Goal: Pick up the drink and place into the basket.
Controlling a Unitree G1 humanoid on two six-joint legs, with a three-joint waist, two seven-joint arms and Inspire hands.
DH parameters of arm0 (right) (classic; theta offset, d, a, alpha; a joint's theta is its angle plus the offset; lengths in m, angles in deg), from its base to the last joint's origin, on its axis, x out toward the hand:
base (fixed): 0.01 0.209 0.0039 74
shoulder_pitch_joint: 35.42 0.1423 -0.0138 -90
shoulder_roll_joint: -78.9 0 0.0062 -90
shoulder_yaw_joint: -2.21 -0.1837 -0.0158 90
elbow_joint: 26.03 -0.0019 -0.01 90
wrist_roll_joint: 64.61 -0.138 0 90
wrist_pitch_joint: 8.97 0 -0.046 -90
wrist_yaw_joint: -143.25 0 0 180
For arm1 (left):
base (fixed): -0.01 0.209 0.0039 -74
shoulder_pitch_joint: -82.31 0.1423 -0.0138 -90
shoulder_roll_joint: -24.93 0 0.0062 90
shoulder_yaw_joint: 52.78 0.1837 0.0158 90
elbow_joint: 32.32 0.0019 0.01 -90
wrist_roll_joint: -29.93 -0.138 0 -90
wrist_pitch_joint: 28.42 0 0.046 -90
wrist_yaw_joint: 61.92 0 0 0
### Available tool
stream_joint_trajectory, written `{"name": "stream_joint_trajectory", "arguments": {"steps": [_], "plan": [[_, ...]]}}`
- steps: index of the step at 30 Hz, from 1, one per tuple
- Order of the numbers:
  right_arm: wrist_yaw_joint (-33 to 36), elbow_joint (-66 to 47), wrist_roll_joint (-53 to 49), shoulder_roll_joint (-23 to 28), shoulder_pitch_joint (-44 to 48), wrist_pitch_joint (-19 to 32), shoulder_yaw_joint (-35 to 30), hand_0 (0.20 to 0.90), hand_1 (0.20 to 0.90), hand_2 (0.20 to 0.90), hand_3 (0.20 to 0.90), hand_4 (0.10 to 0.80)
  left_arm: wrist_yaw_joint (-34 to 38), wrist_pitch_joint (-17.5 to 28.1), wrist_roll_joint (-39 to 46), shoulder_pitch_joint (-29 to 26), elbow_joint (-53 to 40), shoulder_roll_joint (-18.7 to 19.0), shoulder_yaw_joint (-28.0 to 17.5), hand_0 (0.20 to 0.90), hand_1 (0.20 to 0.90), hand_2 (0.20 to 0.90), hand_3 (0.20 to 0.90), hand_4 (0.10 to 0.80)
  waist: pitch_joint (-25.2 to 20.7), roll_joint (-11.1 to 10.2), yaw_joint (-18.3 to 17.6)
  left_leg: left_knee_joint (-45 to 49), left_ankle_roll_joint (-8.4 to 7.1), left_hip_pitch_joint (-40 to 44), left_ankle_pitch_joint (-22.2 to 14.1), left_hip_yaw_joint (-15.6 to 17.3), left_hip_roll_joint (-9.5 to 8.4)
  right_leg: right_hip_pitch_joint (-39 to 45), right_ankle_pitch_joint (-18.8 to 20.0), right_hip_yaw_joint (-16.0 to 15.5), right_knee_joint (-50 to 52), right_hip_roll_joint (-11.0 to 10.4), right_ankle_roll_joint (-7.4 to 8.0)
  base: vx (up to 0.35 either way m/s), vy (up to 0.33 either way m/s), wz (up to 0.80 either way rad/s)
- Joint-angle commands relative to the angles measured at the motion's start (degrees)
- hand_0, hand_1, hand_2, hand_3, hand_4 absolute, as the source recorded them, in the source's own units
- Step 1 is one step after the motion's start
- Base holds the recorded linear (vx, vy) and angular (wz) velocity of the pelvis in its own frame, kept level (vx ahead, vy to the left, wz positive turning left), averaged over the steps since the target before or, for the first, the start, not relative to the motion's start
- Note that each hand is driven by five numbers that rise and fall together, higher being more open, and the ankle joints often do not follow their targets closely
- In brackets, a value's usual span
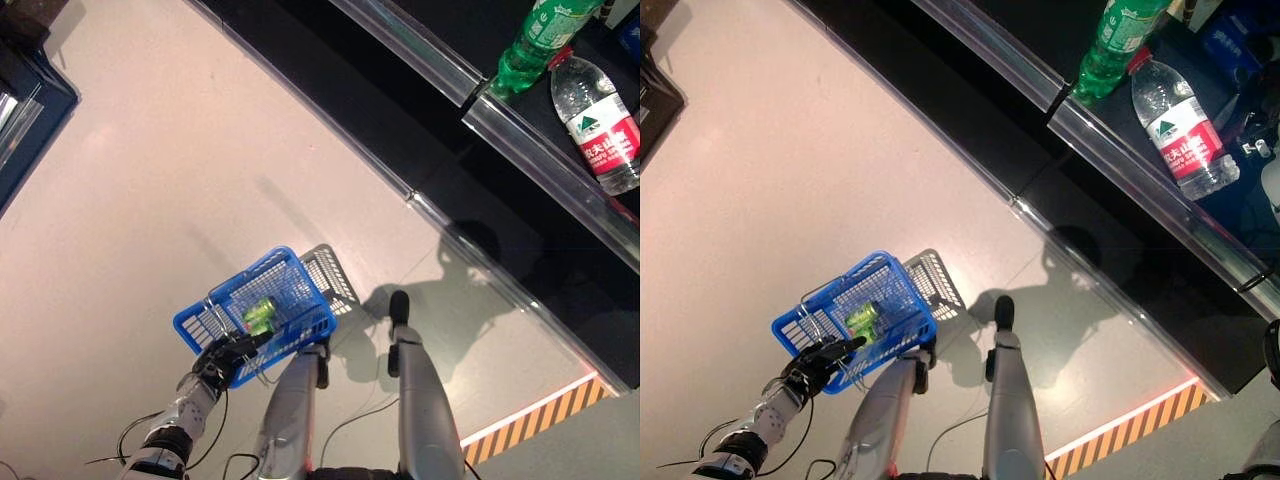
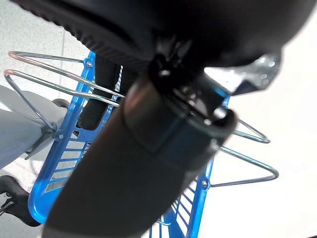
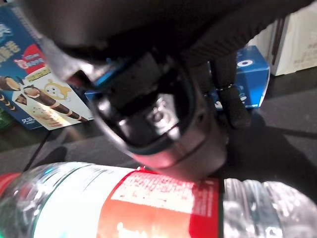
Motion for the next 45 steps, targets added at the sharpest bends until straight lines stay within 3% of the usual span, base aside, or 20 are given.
{"name": "stream_joint_trajectory", "arguments": {"steps": [1, 15, 16, 17, 18, 31, 45], "plan": [[0.5, -0.3, -0.5, 1.3, -2.7, 0.7, -0.3, 0.300, 0.300, 0.300, 0.200, 0.100, -2.4, 0.3, -0.7, 7.7, -1.4, 3.7, 0.0, 0.300, 0.300, 0.300, 0.200, 0.100, -0.9, -0.5, -0.6, -1.8, 0.29, -3.6, 8.0, -3.1, -0.18, 0.6, -7.5, -3.0, 6.0, 3.4, -4.98, 0.000, 0.000, 0.00], [6.1, -0.1, -1.4, 2.3, -8.7, 1.1, -5.5, 0.300, 0.300, 0.300, 0.200, 0.100, -2.0, -0.1, -0.6, 7.2, -1.4, 4.6, -0.5, 0.300, 0.300, 0.300, 0.200, 0.100, -1.0, -1.4, -1.2, 0.5, 1.26, -3.3, 6.0, -2.1, -0.64, 1.2, -7.4, -2.7, 6.9, 2.7, -4.60, -0.005, 0.013, 0.01], [9.4, 0.5, -1.9, 2.3, -9.6, 1.6, -6.6, 0.453, 0.453, 0.453, 0.378, 0.278, -1.7, -0.2, -0.6, 7.1, -1.4, 4.6, -0.4, 0.300, 0.300, 0.300, 0.200, 0.100, -1.0, -1.5, -1.2, 0.6, 1.41, -3.2, 5.7, -2.0, -0.68, 1.2, -7.4, -2.6, 6.9, 2.6, -4.55, 0.000, 0.000, 0.00], [11.1, 0.9, -2.1, 2.4, -9.9, 2.0, -7.1, 0.818, 0.818, 0.818, 0.804, 0.704, -1.7, -0.1, -0.6, 7.0, -1.3, 4.6, -0.3, 0.300, 0.300, 0.300, 0.200, 0.100, -1.0, -1.5, -1.3, 0.7, 1.49, -3.2, 5.5, -2.0, -0.69, 1.3, -7.4, -2.6, 6.9, 2.6, -4.52, 0.000, 0.000, 0.00], [11.8, 1.0, -2.0, 2.4, -9.9, 2.1, -7.3, 0.900, 0.900, 0.900, 0.900, 0.800, -1.7, -0.1, -0.6, 7.0, -1.2, 4.7, -0.3, 0.300, 0.300, 0.300, 0.200, 0.100, -1.0, -1.6, -1.3, 0.7, 1.51, -3.3, 5.4, -2.0, -0.70, 1.3, -7.3, -2.6, 6.8, 2.7, -4.50, 0.000, 0.000, 0.00], [34.5, -9.7, -4.8, 4.7, -8.9, -2.3, -15.0, 0.900, 0.900, 0.900, 0.900, 0.800, -1.2, 1.8, 0.5, 8.8, -0.7, 3.2, 0.2, 0.300, 0.300, 0.300, 0.200, 0.100, -2.2, -2.1, -2.3, -0.6, 1.84, -0.8, 4.3, -1.3, -0.57, 3.6, -7.7, -1.7, 5.7, 3.2, -4.04, 0.014, 0.017, 0.00], [31.9, -20.5, -1.1, 6.4, -9.3, -6.0, -17.2, 0.900, 0.900, 0.900, 0.900, 0.800, -1.5, 2.7, -1.0, 9.9, 1.0, 1.3, -1.3, 0.300, 0.300, 0.300, 0.200, 0.100, -4.1, -3.3, -2.7, -0.5, 1.94, 0.2, 3.9, -1.0, -0.26, 5.1, -8.4, -1.3, 5.1, 3.4, -4.23, 0.018, 0.014, 0.00]]}}
